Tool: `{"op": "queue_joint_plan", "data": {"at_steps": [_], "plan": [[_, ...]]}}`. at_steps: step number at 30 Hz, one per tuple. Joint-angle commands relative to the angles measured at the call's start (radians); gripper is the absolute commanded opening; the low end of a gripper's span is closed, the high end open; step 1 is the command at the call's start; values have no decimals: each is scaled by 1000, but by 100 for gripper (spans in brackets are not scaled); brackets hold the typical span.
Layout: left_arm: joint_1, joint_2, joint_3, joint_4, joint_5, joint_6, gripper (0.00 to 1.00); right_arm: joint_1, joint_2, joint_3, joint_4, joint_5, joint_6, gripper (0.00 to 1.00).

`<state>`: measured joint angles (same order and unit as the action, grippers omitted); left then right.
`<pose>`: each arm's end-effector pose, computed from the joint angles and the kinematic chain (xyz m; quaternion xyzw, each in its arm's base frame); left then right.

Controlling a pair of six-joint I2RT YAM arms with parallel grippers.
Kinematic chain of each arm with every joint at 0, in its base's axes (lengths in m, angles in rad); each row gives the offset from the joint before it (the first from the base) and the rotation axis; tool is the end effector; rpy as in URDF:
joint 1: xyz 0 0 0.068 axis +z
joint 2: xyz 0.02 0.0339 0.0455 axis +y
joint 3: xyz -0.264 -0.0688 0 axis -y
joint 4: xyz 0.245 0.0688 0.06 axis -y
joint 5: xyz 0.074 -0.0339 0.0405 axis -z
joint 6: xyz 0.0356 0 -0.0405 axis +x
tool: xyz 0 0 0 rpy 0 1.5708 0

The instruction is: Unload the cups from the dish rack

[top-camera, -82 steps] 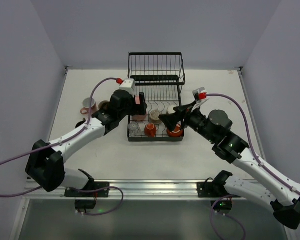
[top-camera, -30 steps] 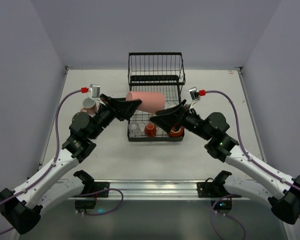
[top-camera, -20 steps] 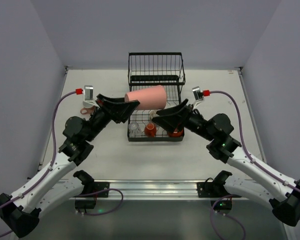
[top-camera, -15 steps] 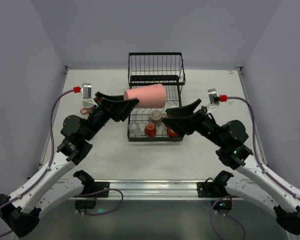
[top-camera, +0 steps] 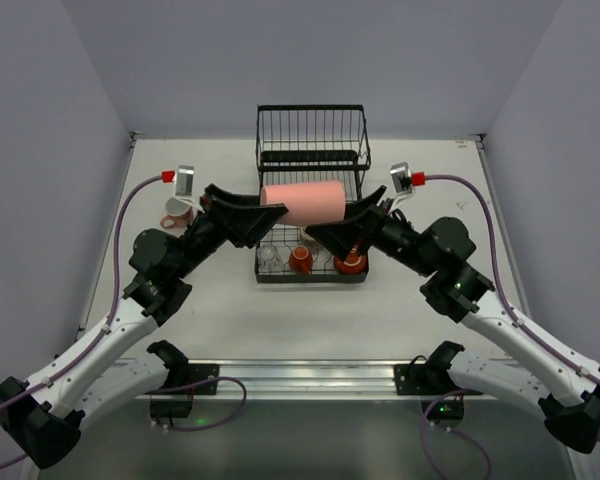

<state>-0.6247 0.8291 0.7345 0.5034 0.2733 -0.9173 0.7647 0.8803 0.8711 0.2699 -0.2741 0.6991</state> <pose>0.1490 -0.1193 0.3878 0.0334 0.5545 -0.6307 0.5418 0.1391 0.1468 0.4027 -0.1281 0.5996 0.5869 0.5288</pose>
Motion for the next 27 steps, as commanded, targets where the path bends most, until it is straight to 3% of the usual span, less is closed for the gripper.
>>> {"op": "queue_joint_plan", "data": {"at_steps": [1, 3, 5, 6, 8, 9, 12, 15, 16, 19, 23, 27], "plan": [[-6, -8, 14, 87, 60, -38, 20, -1, -14, 36, 51, -33, -18, 90], [-4, 2, 23, 52, 63, -26, 20, -2, -4, 39, 69, -65, -16, 84], [-6, 18, 20, 47, 72, -17, 24, -1, 17, 52, 92, -88, 0, 67], [-6, 24, 19, 49, 76, -18, 32, -1, 25, 54, 132, -109, 11, 39], [-6, 34, 17, 41, 89, -14, 46, -1, 37, 65, 146, -97, 26, 11], [-6, 34, 19, 26, 90, 3, 62, -1, 40, 75, 117, -85, 20, 1], [-6, 15, 83, -156, 46, 122, 87, -4, 31, 135, -39, -19, -58, 0], [-6, -19, 185, -444, -75, 310, 98, -4, 7, 222, -258, 116, -188, 0], [-6, -43, 204, -586, -118, 357, 100, -10, 2, 279, -327, 195, -255, 0], [-6, -86, 246, -776, -287, 536, 100, -57, 16, 401, -575, 376, -375, 0], [-6, -123, 217, -904, -378, 617, 100, -233, 119, 552, -884, 487, -464, 0], [-4, -131, 113, -910, -373, 635, 100, -459, 271, 658, -1008, 575, -529, 0]]}}
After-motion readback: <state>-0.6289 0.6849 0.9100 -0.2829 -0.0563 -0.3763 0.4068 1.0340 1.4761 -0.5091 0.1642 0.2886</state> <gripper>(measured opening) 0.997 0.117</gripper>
